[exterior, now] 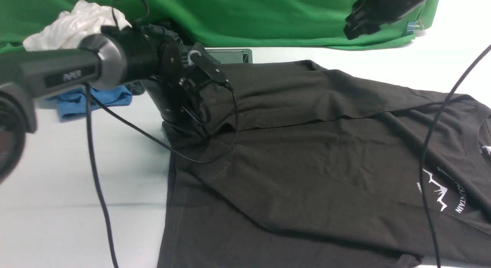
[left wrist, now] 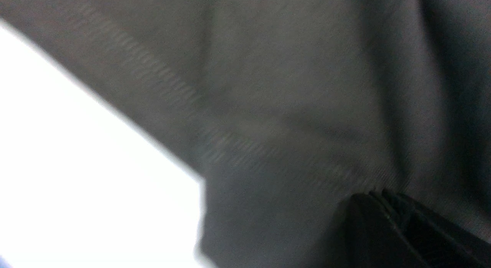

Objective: Fold a long-sleeved shirt on a white desktop.
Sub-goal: 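Fold the left side of the dark shirt inward over its body with the left gripper, then grasp the near edge of the shirt at its hem and shoulder corners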

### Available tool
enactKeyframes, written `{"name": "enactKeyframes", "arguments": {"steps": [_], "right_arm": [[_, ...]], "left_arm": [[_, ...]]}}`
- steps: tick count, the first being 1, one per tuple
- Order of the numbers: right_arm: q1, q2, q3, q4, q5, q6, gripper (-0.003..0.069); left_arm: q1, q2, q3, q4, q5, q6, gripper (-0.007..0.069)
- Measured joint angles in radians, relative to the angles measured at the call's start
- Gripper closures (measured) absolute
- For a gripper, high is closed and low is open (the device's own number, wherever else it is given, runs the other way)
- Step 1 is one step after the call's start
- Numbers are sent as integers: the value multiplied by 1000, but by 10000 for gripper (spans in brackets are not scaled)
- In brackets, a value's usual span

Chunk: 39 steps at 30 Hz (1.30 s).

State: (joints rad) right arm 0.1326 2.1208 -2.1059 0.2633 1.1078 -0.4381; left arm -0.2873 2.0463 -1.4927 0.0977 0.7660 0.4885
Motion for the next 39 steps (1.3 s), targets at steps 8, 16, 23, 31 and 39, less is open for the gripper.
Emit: {"name": "enactKeyframes", "arguments": {"steps": [8,16,23,31,39], "right_arm": [[0,-112,84,-94,102,110,334],[0,-409,574,-140,12,237,371],[0,-632,932,-120,-174,302,373],[0,-710,1026,-110,-200,303,373],[0,-710,1027,-108,-207,281,373]], "left_arm": [[0,-180,5,56,83,-95,606],[-92,-495,412,-134,75,68,606],[-210,-652,766,-331,-109,275,587],[-219,-561,848,-384,-222,447,340],[-219,-465,837,-433,-221,614,188]]}}
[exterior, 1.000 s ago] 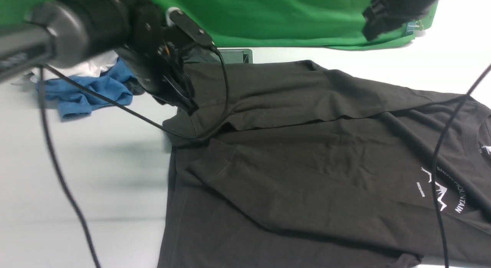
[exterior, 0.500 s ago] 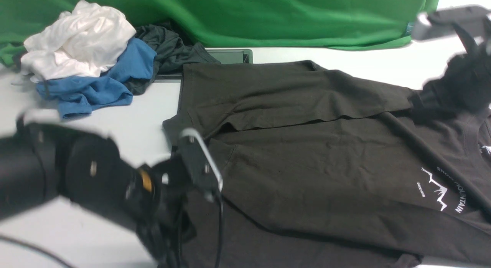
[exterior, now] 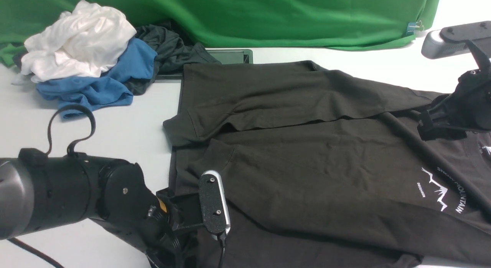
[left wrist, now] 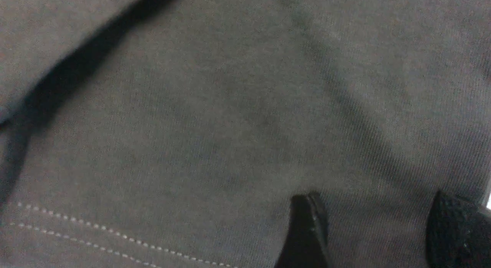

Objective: Fold a long-sleeved shirt on a white desktop.
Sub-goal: 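Grasp the near edge of the shirt at its hem and shoulder corners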

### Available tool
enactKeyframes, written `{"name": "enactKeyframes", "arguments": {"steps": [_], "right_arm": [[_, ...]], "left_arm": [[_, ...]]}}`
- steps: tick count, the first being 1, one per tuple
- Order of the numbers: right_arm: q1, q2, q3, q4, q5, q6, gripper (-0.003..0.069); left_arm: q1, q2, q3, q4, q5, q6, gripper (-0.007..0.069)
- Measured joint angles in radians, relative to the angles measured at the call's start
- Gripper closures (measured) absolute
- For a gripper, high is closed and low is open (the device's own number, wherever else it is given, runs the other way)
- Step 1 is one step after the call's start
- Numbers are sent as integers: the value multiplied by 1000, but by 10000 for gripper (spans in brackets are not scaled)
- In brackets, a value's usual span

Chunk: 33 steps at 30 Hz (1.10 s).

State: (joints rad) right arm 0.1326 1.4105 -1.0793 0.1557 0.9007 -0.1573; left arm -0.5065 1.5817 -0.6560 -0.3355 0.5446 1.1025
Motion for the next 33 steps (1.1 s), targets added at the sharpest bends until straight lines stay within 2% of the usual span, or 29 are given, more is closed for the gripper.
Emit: {"name": "enactKeyframes", "arguments": {"steps": [5,13,28,31,33], "right_arm": [[0,0,0,1,-1,-3,373],[0,0,0,7,-21,-5,373],[0,0,0,21,-49,-19,373],[0,0,0,21,-49,-19,373],[0,0,0,21,-40,-19,373]], "left_arm": [[0,-25,-6,0,17,24,221],[0,-166,-3,4,64,24,221],[0,-48,34,15,80,70,229],[0,-37,28,28,77,67,296],[0,-41,18,43,73,43,428]]}}
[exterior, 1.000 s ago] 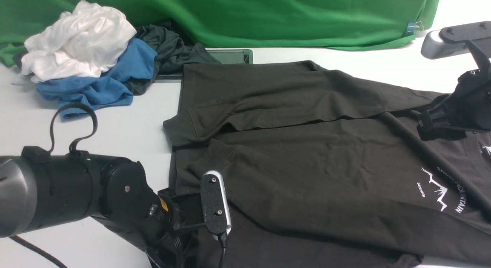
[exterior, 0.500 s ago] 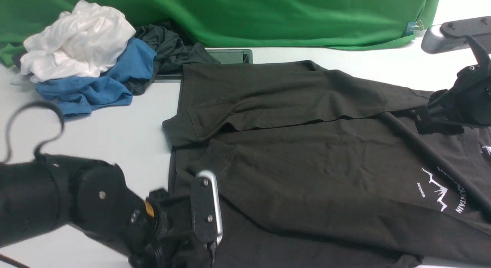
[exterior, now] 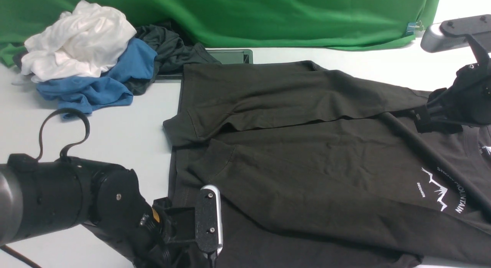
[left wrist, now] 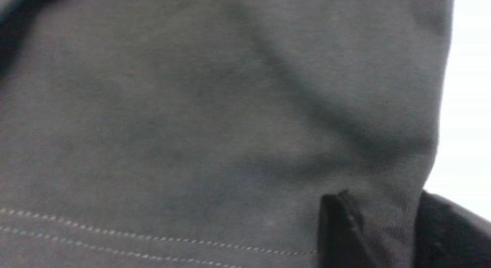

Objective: Fold a long-sleeved shirt on a white desktop.
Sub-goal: 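Grasp the near edge of the shirt at its hem and shoulder corners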

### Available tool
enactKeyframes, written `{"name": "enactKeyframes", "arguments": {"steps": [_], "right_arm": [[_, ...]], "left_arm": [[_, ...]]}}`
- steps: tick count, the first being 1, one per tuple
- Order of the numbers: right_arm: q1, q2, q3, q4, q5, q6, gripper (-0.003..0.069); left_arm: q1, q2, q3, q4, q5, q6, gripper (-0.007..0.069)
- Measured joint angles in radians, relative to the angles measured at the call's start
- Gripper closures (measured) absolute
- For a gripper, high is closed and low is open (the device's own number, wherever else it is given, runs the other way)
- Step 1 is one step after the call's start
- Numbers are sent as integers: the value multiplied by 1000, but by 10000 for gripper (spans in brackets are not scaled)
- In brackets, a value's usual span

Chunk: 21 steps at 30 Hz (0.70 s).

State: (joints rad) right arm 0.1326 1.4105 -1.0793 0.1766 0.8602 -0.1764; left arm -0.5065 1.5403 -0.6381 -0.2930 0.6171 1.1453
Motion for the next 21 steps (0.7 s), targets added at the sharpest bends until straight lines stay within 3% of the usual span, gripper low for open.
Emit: {"name": "enactKeyframes", "arguments": {"steps": [2,4,9,12,15,18,21], "right_arm": [[0,0,0,0,20,3,373],[0,0,0,0,45,10,373],[0,-7,27,-37,119,73,373],[0,-31,103,-129,130,162,373],[-33,-54,262,-273,120,335,358],[-137,-55,377,-297,70,413,281],[-270,-56,448,-272,17,442,152]], "left_arm": [[0,-14,-7,15,22,-56,541],[0,-43,-13,35,82,-136,584],[0,-195,-42,69,180,-258,596],[0,-280,-44,69,207,-297,596],[0,-362,-44,73,228,-347,596],[0,-388,-44,78,230,-367,596],[0,-389,-44,78,230,-376,596]]}}
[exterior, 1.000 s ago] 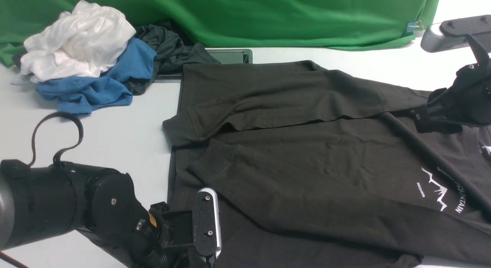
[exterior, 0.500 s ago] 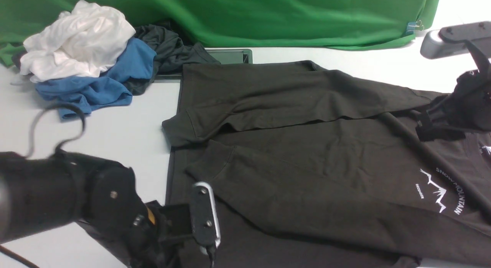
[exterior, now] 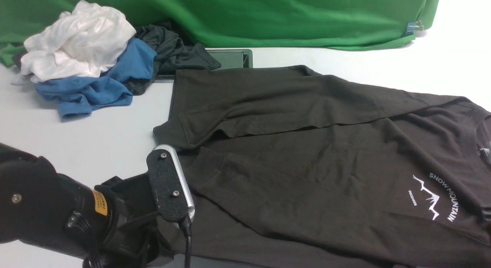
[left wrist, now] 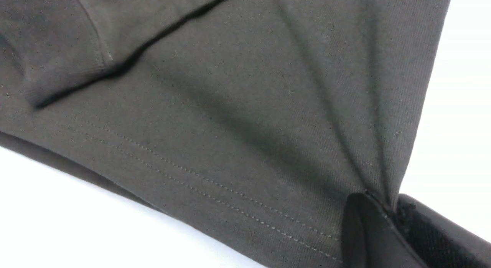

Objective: Fold a long-sleeved shirt on a white desktop.
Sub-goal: 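Grasp the near edge of the shirt at its hem and shoulder corners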

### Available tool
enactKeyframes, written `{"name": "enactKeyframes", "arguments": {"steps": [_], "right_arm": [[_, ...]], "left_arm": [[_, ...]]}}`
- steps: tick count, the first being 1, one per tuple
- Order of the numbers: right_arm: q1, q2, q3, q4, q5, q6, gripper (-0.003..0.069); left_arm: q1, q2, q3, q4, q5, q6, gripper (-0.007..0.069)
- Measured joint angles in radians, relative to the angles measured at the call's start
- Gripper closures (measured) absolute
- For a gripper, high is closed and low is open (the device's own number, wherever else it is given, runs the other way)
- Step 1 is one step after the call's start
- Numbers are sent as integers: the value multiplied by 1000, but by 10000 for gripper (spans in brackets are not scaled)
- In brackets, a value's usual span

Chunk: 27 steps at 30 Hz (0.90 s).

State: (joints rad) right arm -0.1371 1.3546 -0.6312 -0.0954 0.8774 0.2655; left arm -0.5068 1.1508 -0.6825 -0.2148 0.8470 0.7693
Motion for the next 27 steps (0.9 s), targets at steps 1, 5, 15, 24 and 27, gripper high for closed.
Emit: {"name": "enactKeyframes", "arguments": {"steps": [1,5,15,24,27], "right_arm": [[-44,0,14,9,-14,4,115],[-156,6,31,41,-65,9,68],[-194,169,26,107,-158,5,106],[-198,171,3,178,-91,-137,507],[-198,130,8,152,-19,-155,590]], "left_arm": [[0,0,0,0,0,-5,596],[0,0,0,-10,-8,-16,596],[0,0,0,-18,-23,-17,596],[0,-8,-1,-17,9,-53,596],[0,-29,-15,-8,65,-72,596]]}}
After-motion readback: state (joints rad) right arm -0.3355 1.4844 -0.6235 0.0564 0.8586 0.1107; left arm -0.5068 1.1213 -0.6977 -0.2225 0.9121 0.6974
